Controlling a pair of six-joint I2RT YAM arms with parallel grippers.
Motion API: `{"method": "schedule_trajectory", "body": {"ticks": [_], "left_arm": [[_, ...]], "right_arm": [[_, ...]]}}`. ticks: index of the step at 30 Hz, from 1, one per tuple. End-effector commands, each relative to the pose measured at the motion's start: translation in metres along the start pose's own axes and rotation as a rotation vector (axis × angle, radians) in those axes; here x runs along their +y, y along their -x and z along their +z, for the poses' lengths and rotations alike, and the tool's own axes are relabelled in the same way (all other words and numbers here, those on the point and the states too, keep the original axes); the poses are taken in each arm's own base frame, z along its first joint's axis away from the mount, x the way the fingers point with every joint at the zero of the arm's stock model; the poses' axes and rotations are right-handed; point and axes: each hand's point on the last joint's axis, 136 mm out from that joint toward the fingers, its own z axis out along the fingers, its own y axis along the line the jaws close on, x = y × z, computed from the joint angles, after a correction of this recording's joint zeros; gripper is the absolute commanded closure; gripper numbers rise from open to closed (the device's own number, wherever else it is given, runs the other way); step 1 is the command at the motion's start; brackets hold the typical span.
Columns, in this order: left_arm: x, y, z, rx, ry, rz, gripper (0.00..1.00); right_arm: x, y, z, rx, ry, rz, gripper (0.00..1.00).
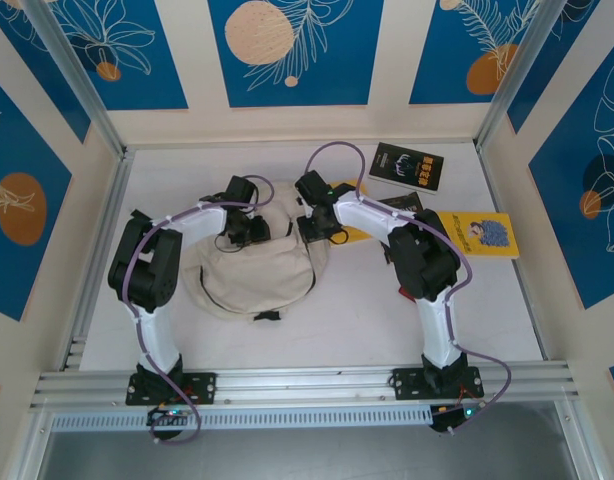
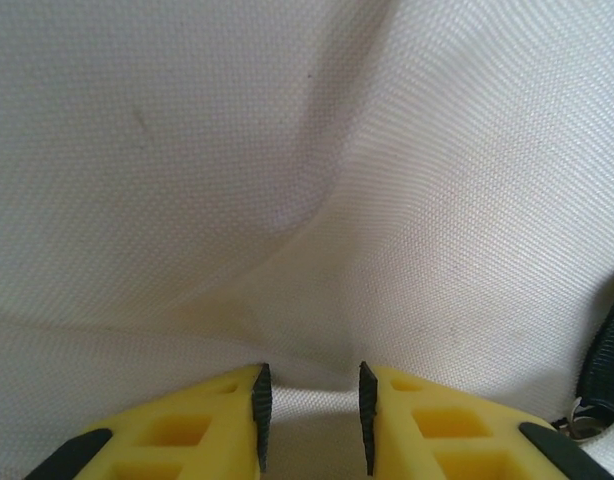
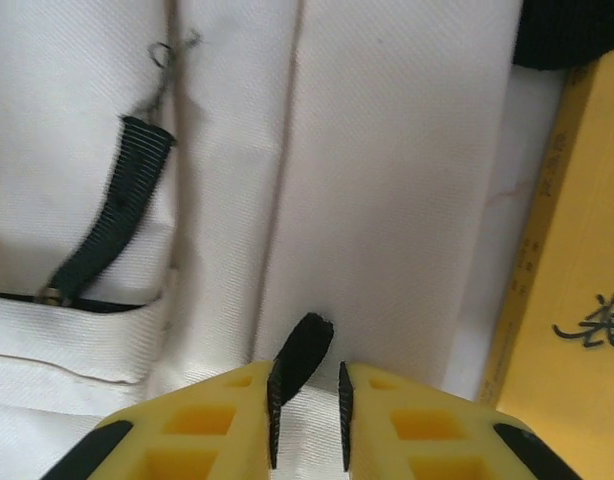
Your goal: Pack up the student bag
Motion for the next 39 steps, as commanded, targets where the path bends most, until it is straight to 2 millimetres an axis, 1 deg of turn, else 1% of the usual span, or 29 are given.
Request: {"method": "schedule_trajectory", "body": {"ticks": [1, 3, 5, 7, 9, 12, 16, 21, 24, 29, 32, 33, 34, 35, 37, 39], "left_arm": [[-0.015, 0.009, -0.018, -0.019, -0.033, 0.021, 0.67], [-0.023, 0.017, -0.026, -0.037, -0.058, 0.028, 0.64], [-0.03, 0.022, -0.031, -0.049, -0.079, 0.033, 0.62], [-0.036, 0.026, -0.033, -0.056, -0.099, 0.03, 0.6], [-0.04, 0.029, -0.031, -0.051, -0.114, 0.027, 0.6], [-0.043, 0.032, -0.029, -0.048, -0.126, 0.022, 0.6], [-0.048, 0.034, -0.024, -0.042, -0.152, 0.012, 0.64], [-0.06, 0.039, -0.016, -0.027, -0.198, 0.006, 0.68], [-0.066, 0.041, -0.008, -0.005, -0.231, -0.01, 0.69], [-0.07, 0.043, 0.007, 0.028, -0.229, -0.027, 0.72], [-0.073, 0.044, 0.013, 0.042, -0.225, -0.02, 0.75], [-0.077, 0.046, 0.013, 0.042, -0.232, -0.015, 0.78], [-0.079, 0.047, 0.012, 0.037, -0.238, -0.017, 0.82], [-0.085, 0.049, 0.007, 0.018, -0.26, -0.011, 0.83], [-0.096, 0.054, -0.005, -0.027, -0.283, 0.019, 0.82], [-0.103, 0.059, -0.014, -0.049, -0.286, 0.036, 0.82]], "right_arm": [[0.021, 0.004, -0.004, 0.015, 0.095, 0.028, 0.72], [0.025, 0.005, -0.003, 0.016, 0.121, 0.056, 0.7], [0.024, 0.006, -0.001, 0.023, 0.115, 0.082, 0.67], [0.019, 0.006, 0.004, 0.032, 0.083, 0.112, 0.66], [0.017, 0.004, 0.008, 0.042, 0.07, 0.116, 0.66], [0.018, 0.002, 0.009, 0.049, 0.065, 0.108, 0.68], [0.015, 0.0, 0.011, 0.058, 0.05, 0.105, 0.72], [0.015, -0.002, 0.015, 0.068, 0.046, 0.101, 0.78], [0.016, -0.002, 0.015, 0.069, 0.053, 0.107, 0.81], [0.021, 0.001, 0.009, 0.055, 0.083, 0.108, 0.89], [0.024, 0.003, 0.0, 0.042, 0.115, 0.102, 0.95], [0.027, 0.003, -0.004, 0.035, 0.138, 0.092, 0.98], [0.03, 0.004, -0.008, 0.03, 0.16, 0.084, 1.0], [0.032, 0.004, -0.013, 0.022, 0.184, 0.083, 1.0], [0.036, 0.003, -0.02, 0.01, 0.229, 0.076, 1.0], [0.04, 0.003, -0.028, -0.007, 0.276, 0.082, 1.0]]}}
